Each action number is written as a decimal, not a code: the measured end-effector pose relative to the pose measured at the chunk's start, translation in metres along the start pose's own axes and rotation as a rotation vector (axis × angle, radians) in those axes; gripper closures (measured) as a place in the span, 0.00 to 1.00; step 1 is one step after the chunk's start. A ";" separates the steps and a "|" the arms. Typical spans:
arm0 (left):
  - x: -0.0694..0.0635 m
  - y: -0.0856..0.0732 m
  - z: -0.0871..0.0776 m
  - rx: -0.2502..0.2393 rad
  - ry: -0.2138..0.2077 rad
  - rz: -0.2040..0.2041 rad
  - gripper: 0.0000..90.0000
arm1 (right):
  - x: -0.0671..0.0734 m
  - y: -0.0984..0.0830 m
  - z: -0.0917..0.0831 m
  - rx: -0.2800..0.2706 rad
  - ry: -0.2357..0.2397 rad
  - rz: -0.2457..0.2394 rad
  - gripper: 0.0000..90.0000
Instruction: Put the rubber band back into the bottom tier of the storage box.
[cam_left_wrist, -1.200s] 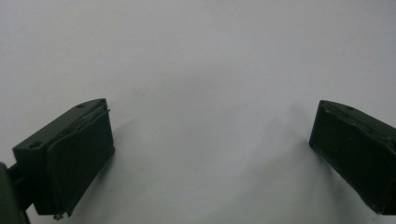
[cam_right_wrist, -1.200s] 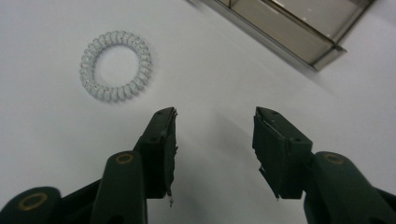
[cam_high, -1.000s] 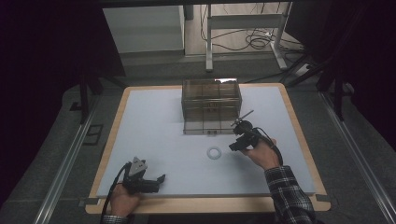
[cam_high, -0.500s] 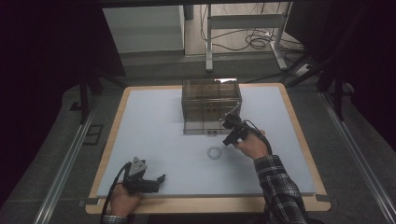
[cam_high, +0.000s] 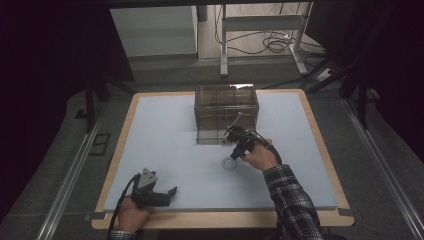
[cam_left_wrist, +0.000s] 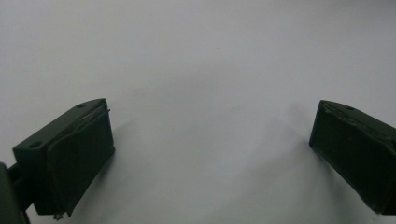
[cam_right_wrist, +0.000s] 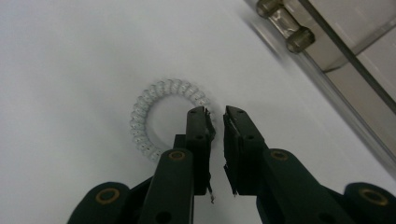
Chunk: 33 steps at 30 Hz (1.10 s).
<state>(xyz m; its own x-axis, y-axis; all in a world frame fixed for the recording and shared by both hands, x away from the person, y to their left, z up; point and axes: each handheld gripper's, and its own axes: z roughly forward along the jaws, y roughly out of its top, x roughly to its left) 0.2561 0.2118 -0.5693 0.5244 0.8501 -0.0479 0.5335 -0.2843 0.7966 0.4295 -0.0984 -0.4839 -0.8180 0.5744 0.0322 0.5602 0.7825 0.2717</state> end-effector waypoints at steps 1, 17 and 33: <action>0.000 0.000 0.000 0.000 0.000 0.000 0.00 | 0.001 0.001 0.002 0.008 0.004 -0.010 0.87; 0.000 0.000 0.000 0.002 0.001 0.002 0.00 | 0.013 0.007 0.014 0.109 -0.078 -0.052 0.91; 0.000 0.000 0.000 0.002 0.001 0.002 0.00 | 0.000 0.010 -0.003 -0.082 0.002 0.042 0.91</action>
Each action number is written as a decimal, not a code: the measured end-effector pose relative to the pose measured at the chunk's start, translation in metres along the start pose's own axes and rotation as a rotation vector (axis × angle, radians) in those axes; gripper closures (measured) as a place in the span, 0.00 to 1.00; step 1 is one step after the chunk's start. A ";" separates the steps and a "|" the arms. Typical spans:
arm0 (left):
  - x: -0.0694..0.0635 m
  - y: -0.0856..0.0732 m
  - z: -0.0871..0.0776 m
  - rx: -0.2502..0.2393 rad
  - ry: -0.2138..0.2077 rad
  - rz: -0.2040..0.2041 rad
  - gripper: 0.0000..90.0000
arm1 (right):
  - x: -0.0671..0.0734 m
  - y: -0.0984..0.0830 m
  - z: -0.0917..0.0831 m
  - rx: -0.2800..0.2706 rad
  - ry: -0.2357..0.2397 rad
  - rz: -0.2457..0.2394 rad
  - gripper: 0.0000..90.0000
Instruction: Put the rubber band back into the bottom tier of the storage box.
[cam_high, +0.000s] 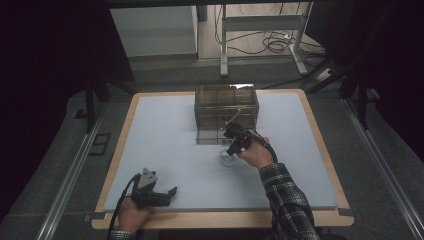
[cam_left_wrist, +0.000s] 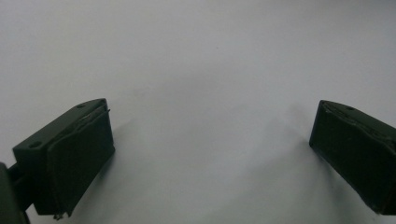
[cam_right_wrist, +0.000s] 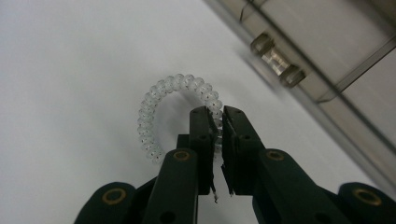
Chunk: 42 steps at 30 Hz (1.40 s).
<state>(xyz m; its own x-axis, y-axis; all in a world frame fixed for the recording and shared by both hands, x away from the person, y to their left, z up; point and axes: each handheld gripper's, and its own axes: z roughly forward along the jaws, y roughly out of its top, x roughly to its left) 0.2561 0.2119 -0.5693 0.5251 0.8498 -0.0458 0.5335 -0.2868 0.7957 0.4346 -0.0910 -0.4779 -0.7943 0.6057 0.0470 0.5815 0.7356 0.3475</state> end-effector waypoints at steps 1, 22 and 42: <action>0.000 0.000 0.000 0.000 0.000 0.000 0.00 | 0.000 0.000 0.000 0.000 0.000 0.000 0.91; 0.000 0.000 0.000 -0.002 0.000 0.000 0.00 | -0.007 0.019 -0.004 -0.207 0.035 0.091 0.91; 0.000 0.000 0.000 -0.002 0.000 -0.002 0.00 | -0.015 0.049 0.007 -0.294 -0.017 0.176 0.91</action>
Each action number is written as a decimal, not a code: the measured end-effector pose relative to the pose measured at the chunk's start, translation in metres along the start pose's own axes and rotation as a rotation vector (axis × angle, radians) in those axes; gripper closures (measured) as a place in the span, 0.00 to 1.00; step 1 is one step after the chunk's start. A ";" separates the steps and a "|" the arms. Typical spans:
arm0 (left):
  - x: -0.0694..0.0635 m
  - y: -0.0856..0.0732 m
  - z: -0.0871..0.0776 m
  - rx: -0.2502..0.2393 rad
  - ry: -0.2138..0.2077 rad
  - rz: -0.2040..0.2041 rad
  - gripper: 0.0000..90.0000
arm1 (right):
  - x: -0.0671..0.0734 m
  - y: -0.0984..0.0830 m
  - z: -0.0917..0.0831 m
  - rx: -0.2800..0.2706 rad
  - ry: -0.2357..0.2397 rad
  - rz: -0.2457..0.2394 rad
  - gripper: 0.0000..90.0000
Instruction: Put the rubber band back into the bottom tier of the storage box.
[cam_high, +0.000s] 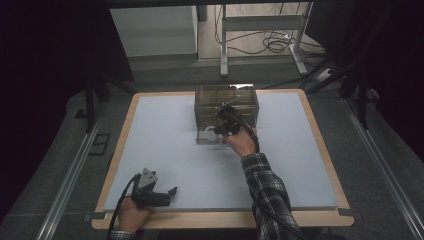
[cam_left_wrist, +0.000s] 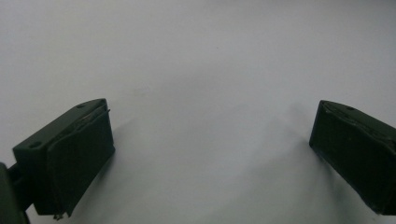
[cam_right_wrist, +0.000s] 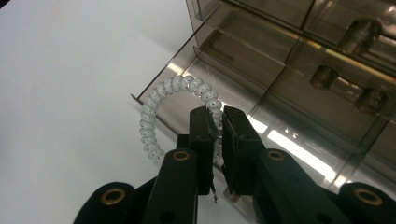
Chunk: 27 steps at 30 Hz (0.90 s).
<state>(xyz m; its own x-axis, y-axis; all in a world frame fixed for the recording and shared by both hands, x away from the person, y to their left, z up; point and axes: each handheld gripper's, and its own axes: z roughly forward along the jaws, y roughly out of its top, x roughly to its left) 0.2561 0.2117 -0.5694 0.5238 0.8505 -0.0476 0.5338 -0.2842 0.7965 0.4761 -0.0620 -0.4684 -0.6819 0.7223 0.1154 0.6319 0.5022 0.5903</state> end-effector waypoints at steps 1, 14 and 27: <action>0.000 0.000 0.000 0.000 0.000 0.000 0.00 | 0.000 0.001 0.001 -0.003 -0.003 0.002 0.91; 0.000 0.000 0.000 -0.003 0.000 -0.005 0.00 | 0.001 0.005 0.023 -0.025 -0.041 0.022 0.91; 0.000 0.000 0.000 -0.004 0.000 -0.005 0.00 | 0.002 0.001 0.038 -0.006 -0.061 0.027 0.91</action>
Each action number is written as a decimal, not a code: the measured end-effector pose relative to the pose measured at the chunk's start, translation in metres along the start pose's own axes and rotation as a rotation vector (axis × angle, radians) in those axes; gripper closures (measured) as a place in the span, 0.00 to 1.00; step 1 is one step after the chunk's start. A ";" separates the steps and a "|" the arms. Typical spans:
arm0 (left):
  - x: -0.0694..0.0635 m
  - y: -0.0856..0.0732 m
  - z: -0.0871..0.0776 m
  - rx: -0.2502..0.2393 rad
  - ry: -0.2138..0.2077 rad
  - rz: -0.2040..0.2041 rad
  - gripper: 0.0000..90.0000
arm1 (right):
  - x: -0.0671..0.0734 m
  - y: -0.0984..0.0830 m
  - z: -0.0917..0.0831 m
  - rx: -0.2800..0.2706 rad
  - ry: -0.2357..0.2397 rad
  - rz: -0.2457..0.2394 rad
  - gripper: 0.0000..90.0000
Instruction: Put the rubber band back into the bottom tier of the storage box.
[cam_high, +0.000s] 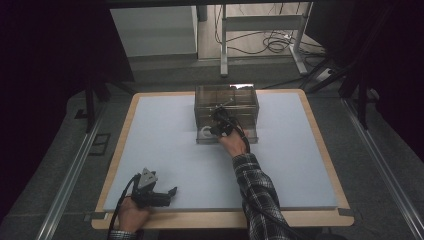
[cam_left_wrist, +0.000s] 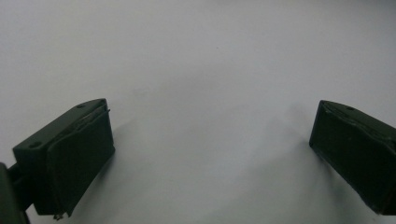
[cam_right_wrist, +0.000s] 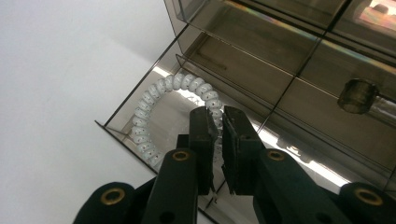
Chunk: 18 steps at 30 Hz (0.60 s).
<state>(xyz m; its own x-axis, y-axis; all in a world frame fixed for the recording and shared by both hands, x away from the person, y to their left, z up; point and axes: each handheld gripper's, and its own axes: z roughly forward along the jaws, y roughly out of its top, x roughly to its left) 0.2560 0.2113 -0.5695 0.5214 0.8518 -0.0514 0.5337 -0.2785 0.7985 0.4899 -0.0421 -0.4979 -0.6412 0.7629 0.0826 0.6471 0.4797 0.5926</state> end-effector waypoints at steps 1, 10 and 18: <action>0.000 0.000 0.000 0.000 0.000 0.000 0.00 | 0.000 0.000 0.001 0.000 0.000 0.002 0.91; 0.000 0.000 0.000 0.000 0.000 0.000 0.00 | 0.002 -0.001 0.010 0.012 -0.004 -0.003 0.91; 0.000 0.000 0.000 0.000 0.000 0.000 0.00 | 0.004 -0.002 0.016 0.020 -0.007 -0.011 0.90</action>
<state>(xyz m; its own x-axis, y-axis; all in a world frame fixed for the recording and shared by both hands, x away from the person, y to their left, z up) 0.2561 0.2113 -0.5696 0.5216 0.8516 -0.0513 0.5335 -0.2787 0.7985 0.4923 -0.0329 -0.5114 -0.6457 0.7604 0.0701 0.6480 0.4970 0.5772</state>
